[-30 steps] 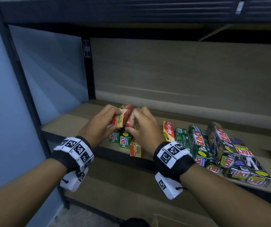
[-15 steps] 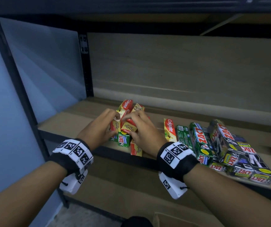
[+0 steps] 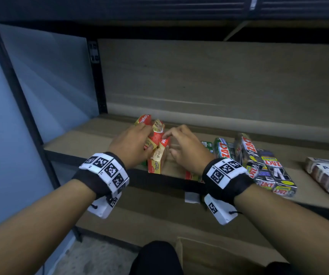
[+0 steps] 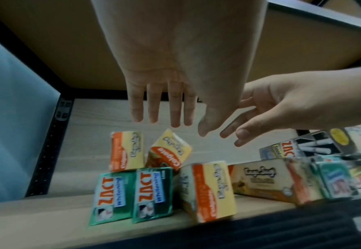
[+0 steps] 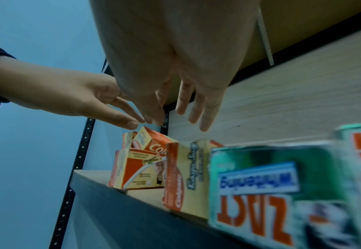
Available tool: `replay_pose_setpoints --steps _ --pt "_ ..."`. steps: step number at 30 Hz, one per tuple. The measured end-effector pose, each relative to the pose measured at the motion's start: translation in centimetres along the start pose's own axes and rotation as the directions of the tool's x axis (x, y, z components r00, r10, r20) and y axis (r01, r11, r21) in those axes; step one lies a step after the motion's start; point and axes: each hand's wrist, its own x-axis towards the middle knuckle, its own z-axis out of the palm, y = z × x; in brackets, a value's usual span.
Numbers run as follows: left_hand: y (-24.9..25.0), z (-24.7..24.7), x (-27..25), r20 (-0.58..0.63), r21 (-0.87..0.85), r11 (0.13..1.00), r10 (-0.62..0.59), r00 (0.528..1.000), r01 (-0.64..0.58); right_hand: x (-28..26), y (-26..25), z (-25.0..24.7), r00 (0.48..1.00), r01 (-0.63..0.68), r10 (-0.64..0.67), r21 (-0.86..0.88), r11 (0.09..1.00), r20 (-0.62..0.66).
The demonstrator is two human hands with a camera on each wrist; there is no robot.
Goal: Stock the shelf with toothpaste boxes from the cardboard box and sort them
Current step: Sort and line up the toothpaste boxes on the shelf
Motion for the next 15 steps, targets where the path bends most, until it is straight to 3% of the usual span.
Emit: replay_pose_setpoints --steps 6,15 --pt "4.8 -0.5 0.1 0.022 -0.036 0.995 0.094 0.995 -0.093 -2.7 1.2 -2.6 0.998 -0.047 0.044 -0.070 0.996 -0.043" --pt "10.3 0.0 0.4 0.233 -0.161 0.979 0.157 0.960 -0.121 -7.4 4.3 -7.5 0.962 -0.222 0.161 -0.289 0.931 -0.223"
